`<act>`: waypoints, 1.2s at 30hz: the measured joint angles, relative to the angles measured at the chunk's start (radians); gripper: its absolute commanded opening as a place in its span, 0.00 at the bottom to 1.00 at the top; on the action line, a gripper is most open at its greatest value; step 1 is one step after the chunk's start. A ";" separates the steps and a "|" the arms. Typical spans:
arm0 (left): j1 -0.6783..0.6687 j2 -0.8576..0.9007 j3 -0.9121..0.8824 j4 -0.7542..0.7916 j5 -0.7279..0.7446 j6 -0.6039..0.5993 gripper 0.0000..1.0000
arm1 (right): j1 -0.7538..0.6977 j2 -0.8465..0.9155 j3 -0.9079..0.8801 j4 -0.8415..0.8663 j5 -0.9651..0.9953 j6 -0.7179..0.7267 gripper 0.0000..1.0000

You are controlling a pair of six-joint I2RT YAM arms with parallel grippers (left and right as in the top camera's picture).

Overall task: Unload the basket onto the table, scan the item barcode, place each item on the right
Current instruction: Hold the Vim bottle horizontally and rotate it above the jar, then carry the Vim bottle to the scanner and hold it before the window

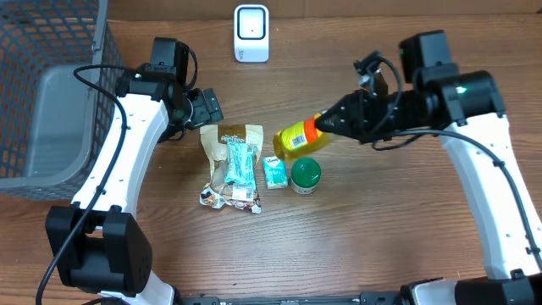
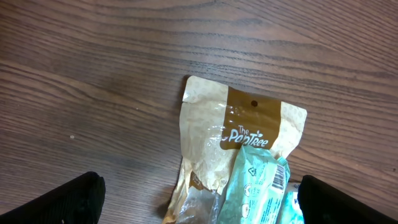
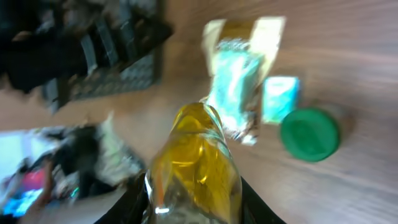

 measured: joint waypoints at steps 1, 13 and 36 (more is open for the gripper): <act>0.000 0.000 0.000 0.000 0.000 0.000 1.00 | 0.020 0.000 -0.001 0.031 0.040 0.036 0.04; 0.000 0.000 0.000 0.000 0.000 0.000 1.00 | 0.190 0.078 0.211 -0.051 0.332 0.215 0.04; 0.000 0.000 0.000 0.000 0.000 0.000 1.00 | 0.193 0.336 0.617 0.333 0.595 0.037 0.04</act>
